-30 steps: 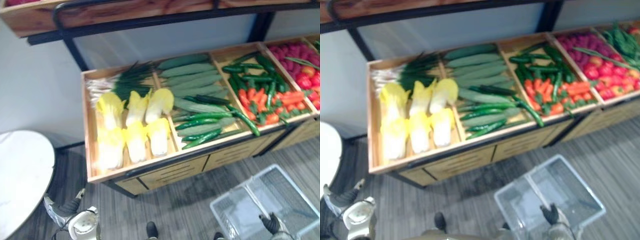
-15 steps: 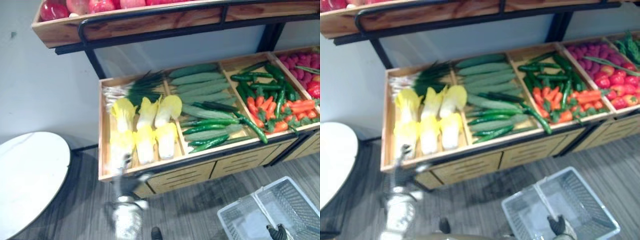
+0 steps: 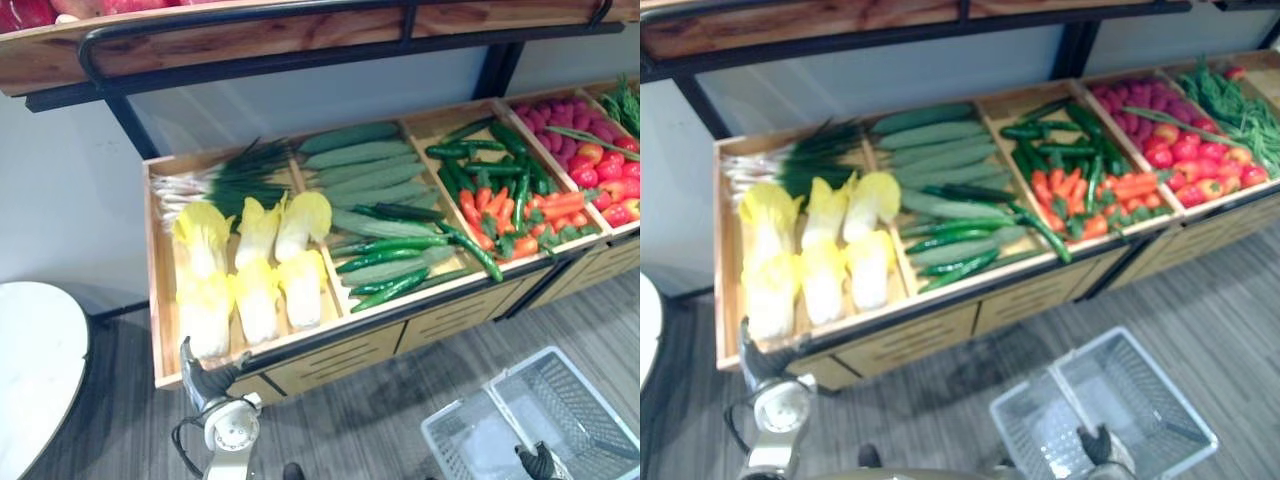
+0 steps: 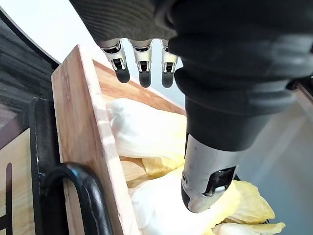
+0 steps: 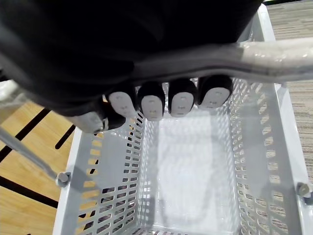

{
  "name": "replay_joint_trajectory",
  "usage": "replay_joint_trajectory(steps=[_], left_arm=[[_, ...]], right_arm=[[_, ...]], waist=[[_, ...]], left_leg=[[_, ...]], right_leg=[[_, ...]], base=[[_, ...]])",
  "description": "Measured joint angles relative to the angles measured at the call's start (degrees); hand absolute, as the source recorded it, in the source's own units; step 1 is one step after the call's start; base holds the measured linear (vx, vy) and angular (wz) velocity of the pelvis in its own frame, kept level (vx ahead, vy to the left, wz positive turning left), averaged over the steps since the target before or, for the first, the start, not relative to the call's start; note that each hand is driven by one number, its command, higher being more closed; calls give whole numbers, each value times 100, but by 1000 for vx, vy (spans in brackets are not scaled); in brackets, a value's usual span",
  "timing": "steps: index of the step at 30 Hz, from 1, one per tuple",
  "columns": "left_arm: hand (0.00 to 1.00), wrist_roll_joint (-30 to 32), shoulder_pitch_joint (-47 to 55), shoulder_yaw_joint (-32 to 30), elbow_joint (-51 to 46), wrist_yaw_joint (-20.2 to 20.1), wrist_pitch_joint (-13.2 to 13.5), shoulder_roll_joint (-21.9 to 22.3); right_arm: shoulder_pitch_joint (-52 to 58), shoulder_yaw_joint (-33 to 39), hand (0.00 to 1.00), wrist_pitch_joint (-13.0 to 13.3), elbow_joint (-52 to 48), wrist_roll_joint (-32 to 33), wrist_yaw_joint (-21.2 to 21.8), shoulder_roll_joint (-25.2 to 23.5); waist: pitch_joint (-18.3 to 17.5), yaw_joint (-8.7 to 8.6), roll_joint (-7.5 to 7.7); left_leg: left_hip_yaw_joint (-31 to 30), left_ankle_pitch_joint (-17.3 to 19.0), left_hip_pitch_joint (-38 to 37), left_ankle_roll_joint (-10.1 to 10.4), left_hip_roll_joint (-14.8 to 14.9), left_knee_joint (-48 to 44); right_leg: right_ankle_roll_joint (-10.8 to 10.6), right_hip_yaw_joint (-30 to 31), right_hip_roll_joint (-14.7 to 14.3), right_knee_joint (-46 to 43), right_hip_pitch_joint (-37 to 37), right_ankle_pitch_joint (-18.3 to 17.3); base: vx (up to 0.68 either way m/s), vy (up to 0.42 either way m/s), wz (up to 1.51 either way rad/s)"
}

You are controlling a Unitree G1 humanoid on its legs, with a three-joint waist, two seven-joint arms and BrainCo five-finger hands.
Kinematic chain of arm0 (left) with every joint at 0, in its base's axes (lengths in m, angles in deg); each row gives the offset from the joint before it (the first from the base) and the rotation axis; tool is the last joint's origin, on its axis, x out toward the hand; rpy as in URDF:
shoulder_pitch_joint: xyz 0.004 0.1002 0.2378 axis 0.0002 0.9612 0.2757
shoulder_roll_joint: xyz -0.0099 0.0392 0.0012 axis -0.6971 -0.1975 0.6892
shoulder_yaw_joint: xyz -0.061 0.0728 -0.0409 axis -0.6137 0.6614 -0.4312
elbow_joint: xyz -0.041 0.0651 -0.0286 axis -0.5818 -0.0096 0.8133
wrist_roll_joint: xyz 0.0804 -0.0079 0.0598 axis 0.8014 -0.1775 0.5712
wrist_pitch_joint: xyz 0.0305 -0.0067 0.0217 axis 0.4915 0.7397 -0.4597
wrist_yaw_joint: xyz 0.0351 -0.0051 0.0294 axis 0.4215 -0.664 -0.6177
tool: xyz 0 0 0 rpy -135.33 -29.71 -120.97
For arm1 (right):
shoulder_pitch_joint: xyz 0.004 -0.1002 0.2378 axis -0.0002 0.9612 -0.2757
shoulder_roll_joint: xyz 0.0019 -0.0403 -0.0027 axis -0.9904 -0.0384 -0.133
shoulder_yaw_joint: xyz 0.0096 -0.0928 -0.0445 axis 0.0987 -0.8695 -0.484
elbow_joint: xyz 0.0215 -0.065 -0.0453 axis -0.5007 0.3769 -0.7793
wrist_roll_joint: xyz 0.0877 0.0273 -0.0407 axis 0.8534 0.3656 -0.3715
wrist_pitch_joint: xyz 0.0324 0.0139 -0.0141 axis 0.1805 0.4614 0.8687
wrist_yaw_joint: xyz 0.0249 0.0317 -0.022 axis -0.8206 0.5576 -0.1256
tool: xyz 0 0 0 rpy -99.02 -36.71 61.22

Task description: Pick vegetable in the basket

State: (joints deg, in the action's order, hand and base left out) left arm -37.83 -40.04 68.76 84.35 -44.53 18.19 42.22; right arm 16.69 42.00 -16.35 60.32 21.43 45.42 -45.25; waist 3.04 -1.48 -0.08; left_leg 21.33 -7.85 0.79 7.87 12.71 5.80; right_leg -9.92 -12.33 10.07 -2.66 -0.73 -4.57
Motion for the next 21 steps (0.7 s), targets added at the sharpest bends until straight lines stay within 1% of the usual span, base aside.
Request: replay_joint_trajectory(steps=[2, 4, 5, 6, 7, 8, 10, 11, 12, 13, 15, 17, 21], left_arm=[[0, 1, 23, 31, 1, 41, -3, 38], [0, -27, 143, -43, -370, 41, -98, 37], [0, -155, 318, -139, -1182, 5, -19, 36], [0, -58, 355, -347, -2005, 4, 42, 10], [0, -47, 320, -484, -2240, 4, 110, -19], [0, -4, 206, -803, -2474, 15, 148, -73], [0, 8, 21, -1151, -2475, 61, 43, -152], [0, 12, 22, -1166, -2477, 77, 21, -149], [0, 15, 24, -1177, -2478, 134, -61, -130], [0, 79, 23, -1167, -2479, 188, -128, -96], [0, 195, 10, -1173, -2518, 238, -156, -13], [0, 211, 8, -1174, -2688, 258, -166, 26], [0, 219, 4, -1186, -2943, 256, -165, 25]], right_arm=[[-38, -11, 100, 7, 1, -131, -30, -13], [-51, -11, 100, 36, 58, -151, -54, -13], [-48, -4, 100, 69, 143, -145, -54, -12], [-38, 27, 100, 60, 203, -141, -65, -9], [-37, 41, 100, 41, 219, -142, -70, -5], [-34, 66, 100, -1, 226, -147, -79, 13], [-37, 52, 100, -10, 219, -158, -62, 68], [-37, 50, 100, -10, 218, -158, -45, 73], [-44, 47, 100, -9, 217, -158, -6, 76], [-57, 42, 100, -9, 217, -160, 16, 76], [-64, 13, 100, -7, 215, -162, 60, 74], [-66, 12, 100, -4, 212, -162, 91, 49], [-75, 9, 100, -3, 210, -162, 108, 47]], waist=[[-6, 1, -15], [-6, 1, -14], [3, 8, 8], [2, 13, 10], [-1, 15, 5], [-16, 19, -31], [-64, 18, -110], [-67, 19, -115], [-78, 22, -132], [-77, 19, -125], [-81, 10, -98], [-81, 8, -65], [-84, 10, -53]], left_leg=[[-8, 20, 0, 26, 3, 9], [-37, 24, 1, 31, 2, 4], [-84, 24, 6, 30, 1, 1], [-168, 28, 16, 30, -4, 6], [-179, 29, 16, 29, -6, 9], [-189, 29, 10, 29, -11, 11], [-186, 28, 8, 28, -11, 11], [-186, 28, 8, 28, -10, 11], [-184, 28, 7, 28, -6, 11], [-180, 28, 7, 28, -4, 11], [-171, 29, 7, 28, -4, 11], [-168, 29, 7, 28, 0, 11], [-164, 29, 5, 28, 1, 10]], right_leg=[[0, -3, -2, 3, 0, 0], [0, -34, 1, 4, -16, 0], [-1, -71, 1, 11, -41, 0], [0, -152, 3, 24, -97, -1], [0, -170, 3, 34, -116, -1], [-1, -185, 3, 47, -144, -1], [0, -192, 1, 44, -149, -1], [0, -192, 0, 43, -149, -1], [0, -192, -3, 44, -150, -1], [-1, -189, -5, 46, -149, 0], [-1, -178, -4, 53, -145, 0], [-1, -174, -8, 57, -145, 0], [0, -167, -9, 61, -145, 0]], base=[[0, 0, 0], [-3, 2, 7], [-1, -2, 20], [-7, -4, 22], [-19, -2, 21], [-22, 0, 10], [-15, 1, 3], [0, 0, 0], [0, 0, 0], [0, 0, 0], [0, 0, 0], [0, 0, 0], [0, 0, 0]])
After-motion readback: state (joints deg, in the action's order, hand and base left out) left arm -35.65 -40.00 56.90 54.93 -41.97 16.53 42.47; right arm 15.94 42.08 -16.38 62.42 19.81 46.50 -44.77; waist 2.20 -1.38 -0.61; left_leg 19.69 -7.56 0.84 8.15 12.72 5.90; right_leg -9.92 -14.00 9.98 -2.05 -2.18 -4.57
